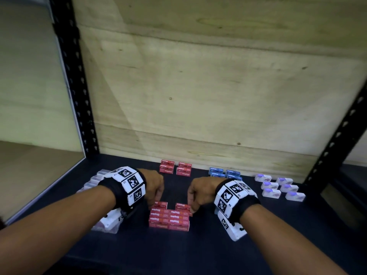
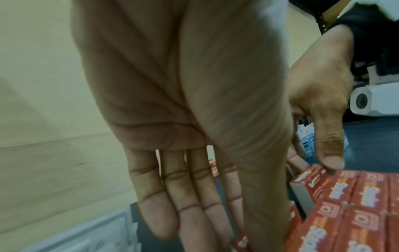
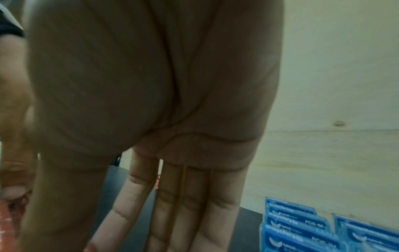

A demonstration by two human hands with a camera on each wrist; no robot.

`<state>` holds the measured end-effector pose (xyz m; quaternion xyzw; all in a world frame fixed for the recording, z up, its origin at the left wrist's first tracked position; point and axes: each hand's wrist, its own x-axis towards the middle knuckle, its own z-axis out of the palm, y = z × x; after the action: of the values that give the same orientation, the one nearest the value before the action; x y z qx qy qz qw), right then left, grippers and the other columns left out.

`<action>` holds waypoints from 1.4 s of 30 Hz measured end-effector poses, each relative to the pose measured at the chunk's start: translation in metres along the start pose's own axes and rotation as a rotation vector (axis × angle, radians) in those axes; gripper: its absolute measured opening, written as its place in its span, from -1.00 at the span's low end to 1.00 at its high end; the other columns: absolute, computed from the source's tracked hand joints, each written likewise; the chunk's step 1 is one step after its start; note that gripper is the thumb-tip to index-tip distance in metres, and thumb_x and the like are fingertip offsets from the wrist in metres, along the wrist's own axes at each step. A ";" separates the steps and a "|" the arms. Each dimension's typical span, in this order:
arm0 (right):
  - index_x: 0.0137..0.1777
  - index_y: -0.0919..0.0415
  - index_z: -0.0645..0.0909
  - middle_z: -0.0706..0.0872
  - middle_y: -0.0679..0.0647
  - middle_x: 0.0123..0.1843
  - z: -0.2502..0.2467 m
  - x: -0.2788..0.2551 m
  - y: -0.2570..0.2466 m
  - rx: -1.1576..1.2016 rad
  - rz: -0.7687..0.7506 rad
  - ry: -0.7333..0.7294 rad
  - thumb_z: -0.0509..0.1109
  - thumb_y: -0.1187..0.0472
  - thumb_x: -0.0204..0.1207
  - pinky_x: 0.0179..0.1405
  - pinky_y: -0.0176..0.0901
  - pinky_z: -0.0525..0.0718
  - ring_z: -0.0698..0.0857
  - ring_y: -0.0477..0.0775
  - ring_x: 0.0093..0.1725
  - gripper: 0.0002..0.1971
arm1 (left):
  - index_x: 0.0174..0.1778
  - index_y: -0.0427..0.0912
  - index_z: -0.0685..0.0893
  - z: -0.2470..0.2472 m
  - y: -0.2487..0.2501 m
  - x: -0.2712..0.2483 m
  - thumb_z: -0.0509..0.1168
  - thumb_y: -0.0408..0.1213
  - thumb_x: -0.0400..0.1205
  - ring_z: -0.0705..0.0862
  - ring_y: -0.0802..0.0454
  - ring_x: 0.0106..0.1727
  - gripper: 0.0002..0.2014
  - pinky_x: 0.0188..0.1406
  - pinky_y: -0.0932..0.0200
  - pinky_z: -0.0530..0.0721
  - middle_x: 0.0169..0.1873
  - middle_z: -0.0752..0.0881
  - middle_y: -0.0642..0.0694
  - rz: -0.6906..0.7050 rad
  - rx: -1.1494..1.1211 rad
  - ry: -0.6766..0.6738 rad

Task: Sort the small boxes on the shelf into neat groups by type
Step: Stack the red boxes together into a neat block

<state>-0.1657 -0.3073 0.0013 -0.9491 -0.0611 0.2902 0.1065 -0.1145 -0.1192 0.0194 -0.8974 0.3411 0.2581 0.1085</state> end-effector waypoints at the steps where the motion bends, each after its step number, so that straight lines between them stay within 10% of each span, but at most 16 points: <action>1: -0.05 0.10 0.83 0.85 -0.04 -0.02 0.001 0.000 0.000 0.014 0.000 -0.014 0.59 0.21 0.42 0.19 -0.05 0.72 0.74 -0.07 0.01 -0.89 | 0.09 -0.07 0.80 0.001 0.000 -0.002 0.54 -0.23 0.49 0.61 0.27 -0.21 -0.75 -0.19 0.34 0.58 -0.01 0.79 0.05 -0.010 -0.007 -0.005; 6: 0.06 0.20 0.81 0.82 0.15 -0.08 0.003 -0.006 -0.004 0.046 0.004 -0.061 0.50 0.28 0.50 0.03 -0.05 0.75 0.70 -0.02 -0.15 -0.84 | 0.07 -0.12 0.81 0.002 -0.001 -0.013 0.50 -0.31 0.51 0.59 0.38 -0.60 -0.78 -0.70 0.52 0.45 -0.39 0.71 0.09 -0.028 -0.083 -0.023; 14: -0.01 0.16 0.77 0.81 0.15 -0.12 0.012 -0.005 -0.006 0.140 -0.016 0.008 0.38 0.32 0.59 0.06 -0.04 0.79 0.75 0.00 -0.16 -0.86 | 0.16 -0.15 0.75 0.009 0.000 -0.015 0.28 -0.43 0.62 0.70 0.23 -0.29 -0.74 -0.51 0.51 0.55 -0.15 0.80 0.02 -0.002 -0.201 -0.014; 20: 0.05 0.29 0.78 0.80 0.13 -0.15 0.013 -0.003 -0.009 0.144 -0.034 0.017 0.36 0.39 0.59 -0.03 -0.11 0.77 0.74 -0.03 -0.22 -0.83 | 0.11 -0.13 0.76 0.011 0.003 -0.007 0.34 -0.38 0.62 0.72 0.21 -0.26 -0.80 0.11 0.20 0.71 -0.18 0.77 0.06 0.029 -0.253 -0.006; 42: 0.08 0.25 0.77 0.82 0.20 -0.06 0.008 0.004 -0.021 0.138 -0.031 -0.012 0.42 0.27 0.60 0.07 -0.07 0.76 0.73 0.01 -0.15 -0.86 | 0.04 -0.08 0.77 0.008 0.007 0.004 0.39 -0.33 0.58 0.73 0.20 -0.29 -0.85 0.03 0.23 0.71 -0.16 0.82 0.01 0.039 -0.228 -0.029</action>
<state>-0.1684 -0.2850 -0.0020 -0.9366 -0.0564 0.2978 0.1757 -0.1199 -0.1234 0.0106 -0.8932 0.3253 0.3104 0.0056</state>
